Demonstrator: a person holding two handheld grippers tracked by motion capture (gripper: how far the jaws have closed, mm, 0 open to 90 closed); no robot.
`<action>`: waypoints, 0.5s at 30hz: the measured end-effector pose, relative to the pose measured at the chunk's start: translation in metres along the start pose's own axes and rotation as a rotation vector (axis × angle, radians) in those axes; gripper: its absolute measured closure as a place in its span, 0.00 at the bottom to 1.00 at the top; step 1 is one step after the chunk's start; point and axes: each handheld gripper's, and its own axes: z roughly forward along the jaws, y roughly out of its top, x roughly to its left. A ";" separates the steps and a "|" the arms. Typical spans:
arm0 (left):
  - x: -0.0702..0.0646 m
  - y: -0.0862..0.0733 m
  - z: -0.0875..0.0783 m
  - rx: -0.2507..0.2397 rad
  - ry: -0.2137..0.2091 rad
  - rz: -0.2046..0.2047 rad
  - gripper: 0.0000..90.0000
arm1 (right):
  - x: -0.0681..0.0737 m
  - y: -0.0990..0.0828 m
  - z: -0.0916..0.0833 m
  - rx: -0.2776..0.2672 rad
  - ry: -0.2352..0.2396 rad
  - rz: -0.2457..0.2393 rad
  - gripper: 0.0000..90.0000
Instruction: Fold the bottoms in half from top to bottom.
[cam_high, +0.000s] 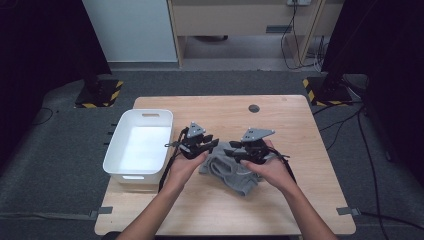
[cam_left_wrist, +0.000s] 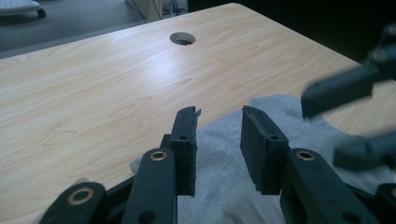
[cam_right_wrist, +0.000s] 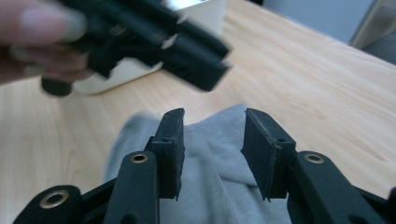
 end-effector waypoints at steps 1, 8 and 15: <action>0.000 -0.001 0.000 0.001 -0.001 0.000 0.73 | 0.004 -0.001 0.002 0.010 0.002 -0.010 0.65; -0.002 -0.008 -0.001 0.012 -0.006 0.006 0.73 | 0.006 -0.011 0.003 0.045 -0.012 -0.028 0.65; -0.001 -0.018 0.001 0.037 -0.004 0.010 0.72 | -0.003 -0.029 -0.015 0.052 -0.041 -0.003 0.64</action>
